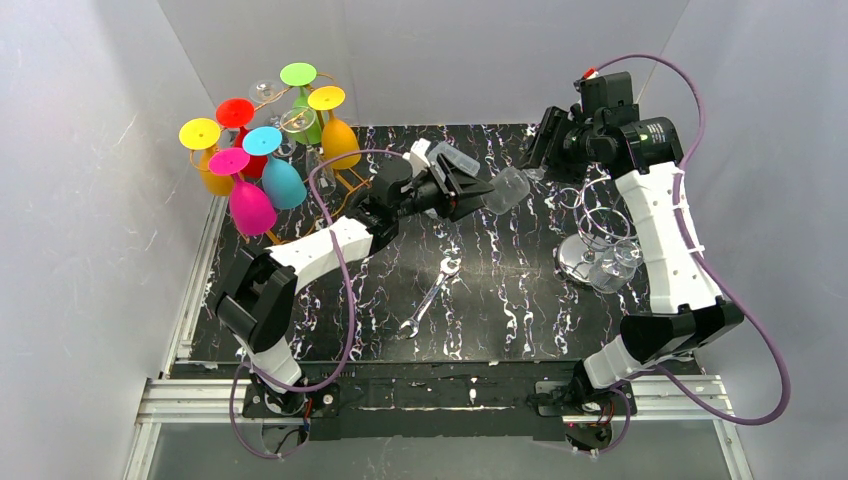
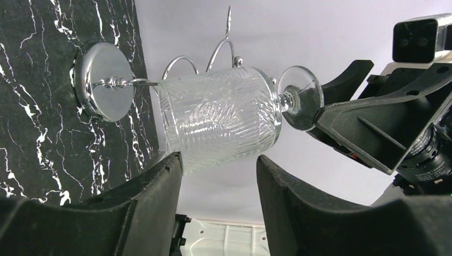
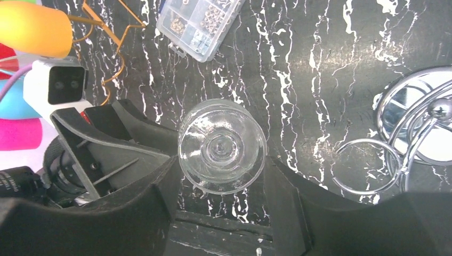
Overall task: Take the wine glass off the wine glass rack
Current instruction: Place the wine glass at the center of the board.
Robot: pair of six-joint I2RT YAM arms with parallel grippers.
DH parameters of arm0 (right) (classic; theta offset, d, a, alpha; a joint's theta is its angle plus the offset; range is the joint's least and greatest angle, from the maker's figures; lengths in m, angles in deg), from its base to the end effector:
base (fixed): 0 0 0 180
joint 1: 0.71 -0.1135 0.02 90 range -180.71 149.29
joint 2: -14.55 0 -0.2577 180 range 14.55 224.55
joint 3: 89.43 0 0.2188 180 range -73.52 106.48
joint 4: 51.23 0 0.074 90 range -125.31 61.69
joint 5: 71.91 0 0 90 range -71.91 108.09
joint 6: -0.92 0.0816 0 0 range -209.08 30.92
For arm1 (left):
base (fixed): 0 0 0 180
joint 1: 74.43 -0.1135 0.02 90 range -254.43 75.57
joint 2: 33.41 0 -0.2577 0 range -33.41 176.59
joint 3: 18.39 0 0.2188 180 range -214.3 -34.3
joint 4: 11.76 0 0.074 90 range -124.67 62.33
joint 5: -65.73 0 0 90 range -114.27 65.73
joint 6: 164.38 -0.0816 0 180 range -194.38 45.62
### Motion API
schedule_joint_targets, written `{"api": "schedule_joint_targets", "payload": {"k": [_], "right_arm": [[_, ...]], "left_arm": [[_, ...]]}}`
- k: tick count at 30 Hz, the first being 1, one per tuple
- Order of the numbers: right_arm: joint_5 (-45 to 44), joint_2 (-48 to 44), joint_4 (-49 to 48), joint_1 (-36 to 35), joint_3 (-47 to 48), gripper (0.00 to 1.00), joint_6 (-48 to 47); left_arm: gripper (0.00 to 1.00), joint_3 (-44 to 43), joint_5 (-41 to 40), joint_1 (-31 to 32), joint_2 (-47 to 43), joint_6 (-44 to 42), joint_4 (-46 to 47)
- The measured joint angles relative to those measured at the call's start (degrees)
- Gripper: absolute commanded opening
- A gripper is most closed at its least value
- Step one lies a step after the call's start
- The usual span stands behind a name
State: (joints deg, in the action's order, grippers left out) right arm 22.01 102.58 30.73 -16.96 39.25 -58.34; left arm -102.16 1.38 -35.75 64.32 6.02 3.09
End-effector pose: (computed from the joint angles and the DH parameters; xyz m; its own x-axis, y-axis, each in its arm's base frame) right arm 0.2806 0.0876 0.4110 -0.7126 0.3235 -0.6225 0.0416 0.9053 0.4227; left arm 0.3015 -0.2866 0.3184 -0.8866 -0.4288 -0.1734 0.1623 0.0627 -0.9848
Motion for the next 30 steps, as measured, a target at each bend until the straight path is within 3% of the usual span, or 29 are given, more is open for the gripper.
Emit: {"api": "schedule_joint_targets", "payload": {"k": [9,21,30], "right_arm": [[8.57,-0.13,-3.72,3.69,-1.05,0.24,3.19],[21.62,-2.19,-18.34,8.41,-12.79,0.22,12.22],[26.4,-4.15,-22.38,8.24,-18.05,0.22,15.32]], "left_arm": [[0.39,2.58,0.48,-0.35,-1.07,6.19,7.04],[0.17,4.61,0.52,-1.66,-5.66,10.16,9.99],[0.0,4.61,-0.59,-1.9,-8.5,10.86,12.04]]}}
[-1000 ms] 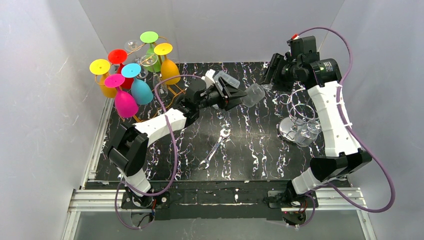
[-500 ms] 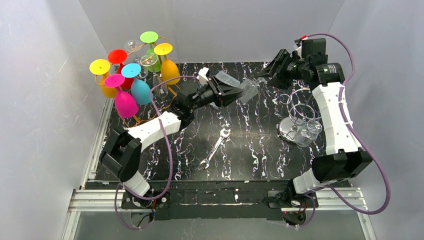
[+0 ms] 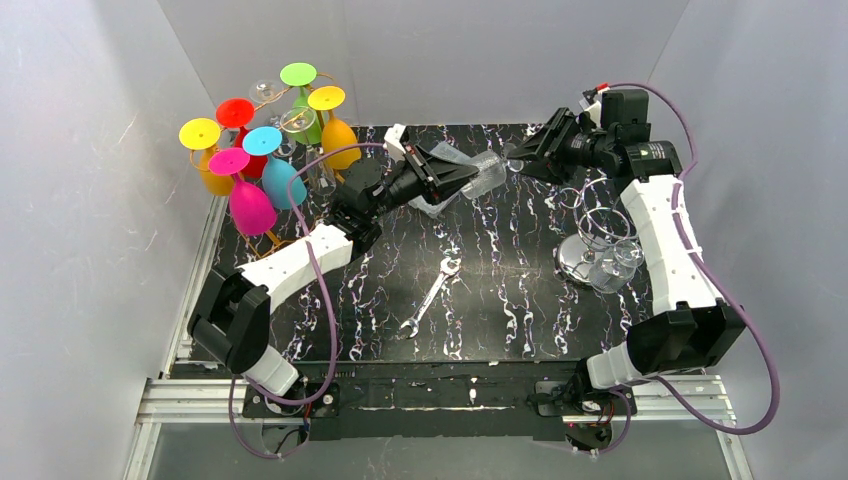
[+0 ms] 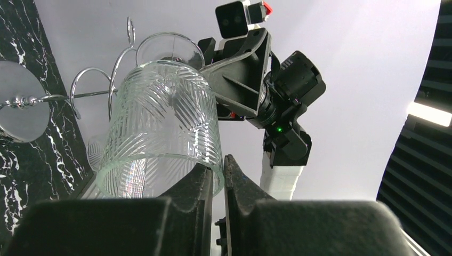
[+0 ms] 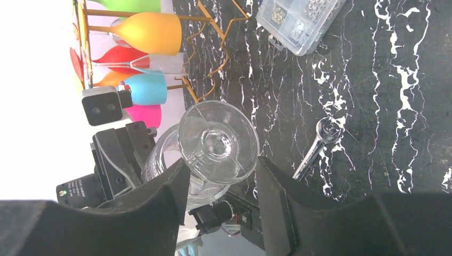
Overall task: Take the wine glass off the wine glass rack
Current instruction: Place the wine glass at the center of the board.
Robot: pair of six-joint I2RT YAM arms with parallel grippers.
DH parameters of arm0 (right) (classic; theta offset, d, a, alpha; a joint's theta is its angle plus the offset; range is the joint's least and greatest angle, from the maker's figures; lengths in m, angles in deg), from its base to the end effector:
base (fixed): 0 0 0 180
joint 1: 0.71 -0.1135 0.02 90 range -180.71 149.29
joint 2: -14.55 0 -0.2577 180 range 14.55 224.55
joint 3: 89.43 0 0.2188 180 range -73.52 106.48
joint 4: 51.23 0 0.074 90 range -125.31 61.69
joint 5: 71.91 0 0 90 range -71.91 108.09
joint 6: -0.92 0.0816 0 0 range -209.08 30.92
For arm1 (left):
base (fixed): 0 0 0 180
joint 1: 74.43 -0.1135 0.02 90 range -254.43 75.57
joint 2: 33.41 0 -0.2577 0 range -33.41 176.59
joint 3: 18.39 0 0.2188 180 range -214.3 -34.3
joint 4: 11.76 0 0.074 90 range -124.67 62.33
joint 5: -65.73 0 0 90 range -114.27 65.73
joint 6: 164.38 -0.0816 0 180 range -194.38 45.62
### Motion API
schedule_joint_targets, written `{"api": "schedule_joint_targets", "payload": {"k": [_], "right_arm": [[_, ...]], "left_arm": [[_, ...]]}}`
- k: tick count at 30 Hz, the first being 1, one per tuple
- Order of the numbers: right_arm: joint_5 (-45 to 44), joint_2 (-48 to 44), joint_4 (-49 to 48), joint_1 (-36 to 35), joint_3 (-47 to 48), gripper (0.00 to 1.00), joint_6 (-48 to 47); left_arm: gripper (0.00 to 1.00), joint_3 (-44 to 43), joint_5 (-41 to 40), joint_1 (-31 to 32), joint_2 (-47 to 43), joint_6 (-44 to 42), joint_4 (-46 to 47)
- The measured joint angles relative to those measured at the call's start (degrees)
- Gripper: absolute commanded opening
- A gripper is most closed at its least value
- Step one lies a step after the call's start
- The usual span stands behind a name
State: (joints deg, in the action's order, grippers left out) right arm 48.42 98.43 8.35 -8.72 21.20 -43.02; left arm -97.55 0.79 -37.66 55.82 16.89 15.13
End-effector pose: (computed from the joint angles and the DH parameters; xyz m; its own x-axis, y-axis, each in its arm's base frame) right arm 0.3005 0.0839 0.3899 -0.7617 0.5205 -0.3859 0.0115 0.6065 0.7950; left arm 0.2785 -0.2513 0.3757 -0.8720 -0.4790 -0.1013 0.2125 -0.1839 -0.9597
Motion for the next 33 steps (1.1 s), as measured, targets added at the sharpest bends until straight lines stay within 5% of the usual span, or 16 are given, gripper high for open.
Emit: {"api": "schedule_joint_targets", "payload": {"k": [8,20,26,33], "right_arm": [[-0.33,-1.86,-1.66,0.0,-3.23,0.29,-0.26],[-0.98,-3.56,-1.77,-0.35,-4.42,0.62,-2.56],[-6.12,-3.43,4.07,-0.39,-0.44,0.73,-7.93],[-16.06,-3.04,11.69,-2.05,9.14,0.8,-16.26]], "left_arm": [[0.0,-0.13,-0.26,-0.07,-0.76,-2.14,-4.07],[0.0,-0.13,-3.28,0.07,-4.85,-12.24,-22.32],[0.0,-3.3,-8.46,0.09,-5.77,-22.32,-40.81],[0.0,-20.59,-17.79,0.09,-2.82,-39.98,-67.76]]}}
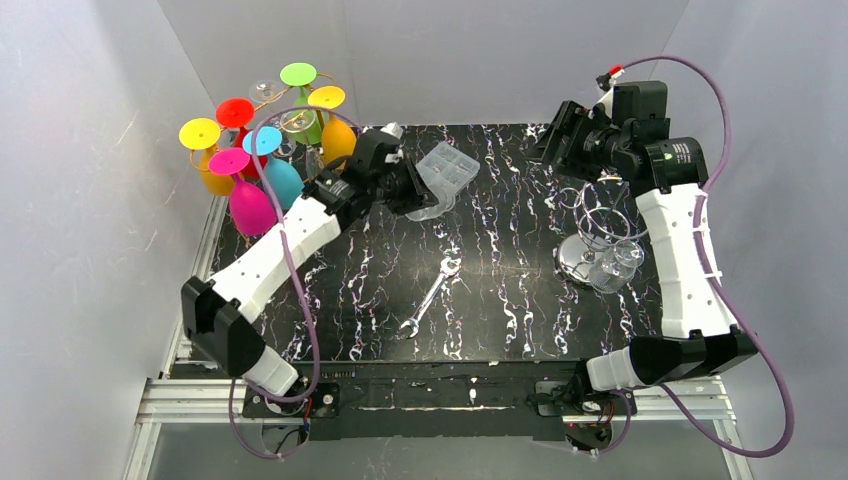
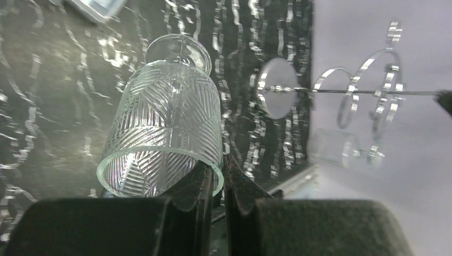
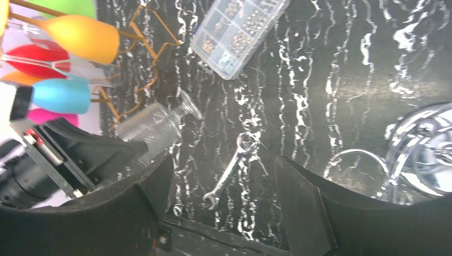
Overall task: Take the wine glass off the wine glass rack
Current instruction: Place the wine glass at the center of the board.
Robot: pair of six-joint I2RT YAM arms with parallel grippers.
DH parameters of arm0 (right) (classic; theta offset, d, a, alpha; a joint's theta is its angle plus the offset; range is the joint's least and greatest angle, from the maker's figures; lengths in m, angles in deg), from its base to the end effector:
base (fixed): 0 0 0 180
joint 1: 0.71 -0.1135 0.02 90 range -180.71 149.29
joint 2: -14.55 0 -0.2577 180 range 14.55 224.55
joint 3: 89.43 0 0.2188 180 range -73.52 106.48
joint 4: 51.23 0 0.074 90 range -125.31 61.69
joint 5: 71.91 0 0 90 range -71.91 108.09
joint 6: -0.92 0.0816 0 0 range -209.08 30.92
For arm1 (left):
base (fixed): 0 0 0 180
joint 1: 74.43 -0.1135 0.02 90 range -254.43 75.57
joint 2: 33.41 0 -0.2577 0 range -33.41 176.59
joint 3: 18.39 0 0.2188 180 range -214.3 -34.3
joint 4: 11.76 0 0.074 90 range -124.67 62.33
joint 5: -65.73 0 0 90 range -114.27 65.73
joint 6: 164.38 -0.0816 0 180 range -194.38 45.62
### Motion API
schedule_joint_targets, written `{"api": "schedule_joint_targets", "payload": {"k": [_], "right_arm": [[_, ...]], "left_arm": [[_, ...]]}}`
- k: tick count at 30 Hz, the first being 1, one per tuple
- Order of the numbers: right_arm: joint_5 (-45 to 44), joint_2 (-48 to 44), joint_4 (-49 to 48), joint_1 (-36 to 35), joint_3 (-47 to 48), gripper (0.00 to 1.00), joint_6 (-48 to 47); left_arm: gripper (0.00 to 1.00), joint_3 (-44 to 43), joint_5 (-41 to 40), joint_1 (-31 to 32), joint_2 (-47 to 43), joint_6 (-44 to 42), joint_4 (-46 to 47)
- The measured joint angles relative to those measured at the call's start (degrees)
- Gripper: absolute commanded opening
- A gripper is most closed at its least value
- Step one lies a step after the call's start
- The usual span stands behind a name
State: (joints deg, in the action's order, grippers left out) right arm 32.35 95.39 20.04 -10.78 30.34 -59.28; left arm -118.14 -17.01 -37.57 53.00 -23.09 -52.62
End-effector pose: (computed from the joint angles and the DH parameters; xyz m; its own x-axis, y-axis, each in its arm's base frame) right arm 0.2707 0.0685 0.4235 -0.6431 0.3750 -0.6677 -0.0631 0.8430 0.5342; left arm 0.2772 -0.2207 0.3496 -0.7655 -0.3935 -0.5091 0.1397 0.6706 -0.7285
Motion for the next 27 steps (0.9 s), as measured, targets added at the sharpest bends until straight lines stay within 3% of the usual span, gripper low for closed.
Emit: {"api": "schedule_joint_targets", "payload": {"k": [6,13,27], "right_arm": [[-5.88,0.02,4.98,-0.94,2.91,0.82,-4.87],[-10.19,-0.15,8.52,-0.94,3.96,0.84,-8.68],[-11.3,-4.94,10.95,-0.94,3.98,0.89,-9.46]], "left_arm": [[0.0,-13.16,-6.95,0.13,12.04,-11.72,-14.62],[0.0,-17.53,-12.48,0.11,24.55,-19.26,-26.21],[0.04,-25.24,-15.82,-0.5,30.67,-25.33,-31.87]]}}
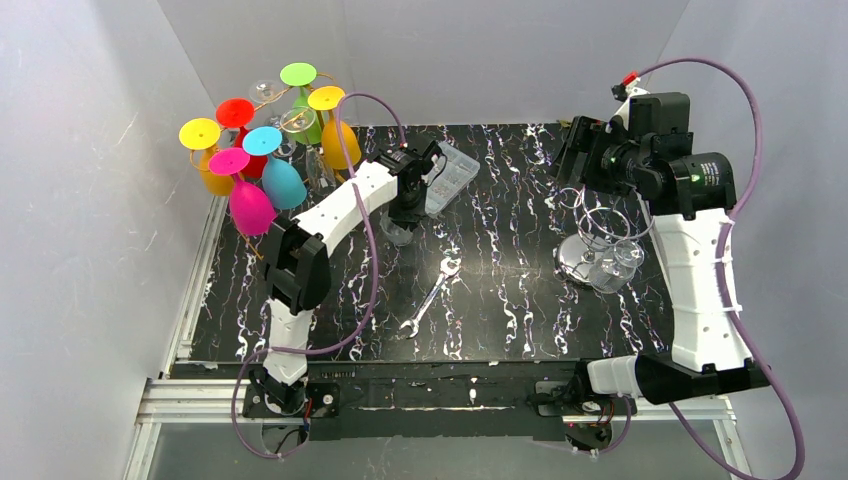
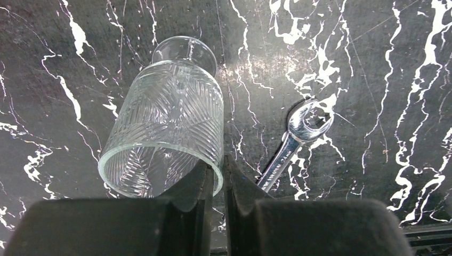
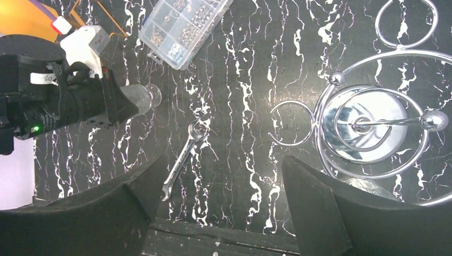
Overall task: Take the wine glass off the wine glass rack
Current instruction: Place the wine glass at the center of the board.
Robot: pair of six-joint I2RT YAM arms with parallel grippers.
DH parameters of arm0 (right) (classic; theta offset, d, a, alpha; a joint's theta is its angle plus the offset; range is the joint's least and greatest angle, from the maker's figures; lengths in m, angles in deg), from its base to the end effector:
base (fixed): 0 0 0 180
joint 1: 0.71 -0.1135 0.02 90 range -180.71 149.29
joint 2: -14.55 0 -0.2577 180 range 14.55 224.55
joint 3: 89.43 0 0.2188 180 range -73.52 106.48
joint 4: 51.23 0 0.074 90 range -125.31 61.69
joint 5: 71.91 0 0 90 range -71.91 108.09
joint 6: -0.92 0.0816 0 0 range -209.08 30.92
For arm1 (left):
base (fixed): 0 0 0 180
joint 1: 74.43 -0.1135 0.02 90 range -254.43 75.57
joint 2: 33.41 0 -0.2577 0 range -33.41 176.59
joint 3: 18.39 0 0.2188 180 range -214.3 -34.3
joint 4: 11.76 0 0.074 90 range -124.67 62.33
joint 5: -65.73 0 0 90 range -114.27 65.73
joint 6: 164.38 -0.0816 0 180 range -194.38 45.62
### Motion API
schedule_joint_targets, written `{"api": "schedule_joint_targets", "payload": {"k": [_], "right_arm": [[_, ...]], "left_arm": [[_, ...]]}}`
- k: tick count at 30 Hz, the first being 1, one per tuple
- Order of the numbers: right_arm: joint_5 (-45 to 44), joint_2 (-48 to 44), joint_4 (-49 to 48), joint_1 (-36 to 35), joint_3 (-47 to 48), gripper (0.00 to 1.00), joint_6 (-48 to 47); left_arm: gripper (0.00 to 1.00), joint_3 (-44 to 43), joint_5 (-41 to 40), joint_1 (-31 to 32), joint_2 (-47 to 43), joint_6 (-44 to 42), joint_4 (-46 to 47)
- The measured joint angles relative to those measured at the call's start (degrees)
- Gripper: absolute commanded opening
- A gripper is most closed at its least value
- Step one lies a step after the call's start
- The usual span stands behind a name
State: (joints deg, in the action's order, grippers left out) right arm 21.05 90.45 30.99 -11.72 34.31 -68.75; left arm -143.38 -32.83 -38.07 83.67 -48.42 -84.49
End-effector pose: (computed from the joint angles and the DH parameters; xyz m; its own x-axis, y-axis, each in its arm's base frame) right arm 0.2273 0.0485 0.4378 -0.6006 0.2366 -0.7638 -0.0255 0.9491 0.3141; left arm 0.3453 -0.2391 0.2331 -0.8896 0.1174 -0.4415 0.1622 0.9846 -0.0651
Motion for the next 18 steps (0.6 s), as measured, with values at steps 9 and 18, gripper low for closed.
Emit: {"api": "schedule_joint_targets", "payload": {"k": [9,18], "right_arm": [[-0.02,-1.16,1.2,0.0,-0.87,0.9,0.07],[-1.14,-1.77,3.58,0.0,-0.87,0.97,0.04]], "left_arm": [[0.09,-1.73,-0.02,-1.03,2.75,-1.75,-1.36],[0.46,-4.04,-1.36,-1.38,3.26,-3.5,-1.81]]}}
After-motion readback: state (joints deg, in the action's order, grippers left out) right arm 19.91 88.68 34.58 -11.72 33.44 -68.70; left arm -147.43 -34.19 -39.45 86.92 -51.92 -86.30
